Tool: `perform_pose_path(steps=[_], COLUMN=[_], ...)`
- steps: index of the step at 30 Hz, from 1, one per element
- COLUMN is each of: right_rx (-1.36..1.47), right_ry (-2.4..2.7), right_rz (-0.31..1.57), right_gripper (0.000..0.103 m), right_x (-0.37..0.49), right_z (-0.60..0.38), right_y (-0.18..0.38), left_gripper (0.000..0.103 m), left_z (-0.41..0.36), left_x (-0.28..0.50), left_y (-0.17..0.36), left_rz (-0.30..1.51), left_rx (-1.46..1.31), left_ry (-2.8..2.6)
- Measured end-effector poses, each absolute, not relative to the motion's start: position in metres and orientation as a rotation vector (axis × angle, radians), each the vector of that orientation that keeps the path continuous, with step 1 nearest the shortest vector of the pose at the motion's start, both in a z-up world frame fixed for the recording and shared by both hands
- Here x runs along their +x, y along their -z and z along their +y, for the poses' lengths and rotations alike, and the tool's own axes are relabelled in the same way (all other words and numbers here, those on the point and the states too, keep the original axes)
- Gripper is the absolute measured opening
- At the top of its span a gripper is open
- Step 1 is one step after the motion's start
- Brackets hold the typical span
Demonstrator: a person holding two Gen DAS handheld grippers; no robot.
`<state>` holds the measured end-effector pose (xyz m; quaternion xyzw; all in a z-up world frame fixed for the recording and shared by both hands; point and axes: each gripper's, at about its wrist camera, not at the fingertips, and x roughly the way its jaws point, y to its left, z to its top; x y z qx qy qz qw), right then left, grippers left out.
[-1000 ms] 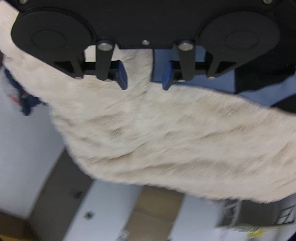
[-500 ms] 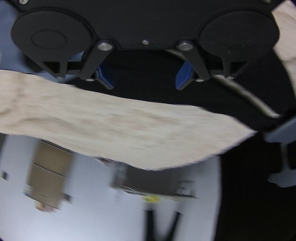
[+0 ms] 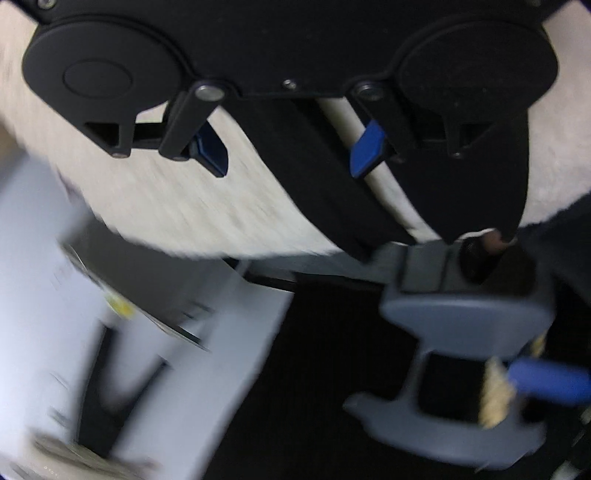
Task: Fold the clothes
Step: 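Move the open right gripper over the black strip and withdraw it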
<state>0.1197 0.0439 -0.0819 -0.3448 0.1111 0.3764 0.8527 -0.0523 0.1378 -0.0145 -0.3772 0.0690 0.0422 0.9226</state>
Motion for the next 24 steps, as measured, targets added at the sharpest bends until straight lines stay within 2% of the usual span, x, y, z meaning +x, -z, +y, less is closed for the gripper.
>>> perform_pose_path(steps=[2, 3, 5, 7, 10, 14, 19, 22, 23, 24], right_rx=[-0.791, -0.831, -0.866, -0.847, -0.845, -0.787, -0.552, -0.403, -0.358, -0.313], right_ry=[-0.827, -0.846, -0.885, -0.908, -0.910, -0.889, -0.891, -0.816, -0.786, -0.747], right_rz=[0.243, 0.251, 0.266, 0.291, 0.356, 0.457, 0.471, 0.465, 0.460, 0.450], right_gripper=[0.069, 0.061, 0.053, 0.053, 0.069, 0.070, 0.070, 0.076, 0.083, 0.085], right_x=[0.123, 0.124, 0.130, 0.136, 0.151, 0.176, 0.179, 0.176, 0.176, 0.173], right_z=[0.068, 0.083, 0.105, 0.122, 0.152, 0.183, 0.151, 0.094, 0.074, 0.045], right_y=[0.093, 0.100, 0.110, 0.113, 0.121, 0.119, 0.078, 0.054, 0.048, 0.044], left_gripper=[0.103, 0.103, 0.103, 0.103, 0.103, 0.103, 0.103, 0.103, 0.103, 0.103], left_z=[0.142, 0.144, 0.146, 0.149, 0.154, 0.157, 0.157, 0.153, 0.151, 0.148], left_x=[-0.054, -0.056, -0.058, -0.059, -0.057, -0.054, -0.051, -0.050, -0.049, -0.048], left_y=[0.015, 0.015, 0.015, 0.015, 0.016, 0.017, 0.016, 0.015, 0.014, 0.013], left_rz=[0.129, 0.121, 0.107, 0.099, 0.101, 0.114, 0.122, 0.133, 0.137, 0.145], left_rx=[-0.792, -0.802, -0.814, -0.827, -0.856, -0.875, -0.866, -0.843, -0.830, -0.811], left_ry=[-0.105, -0.109, -0.109, -0.111, -0.115, -0.111, -0.096, -0.082, -0.075, -0.059])
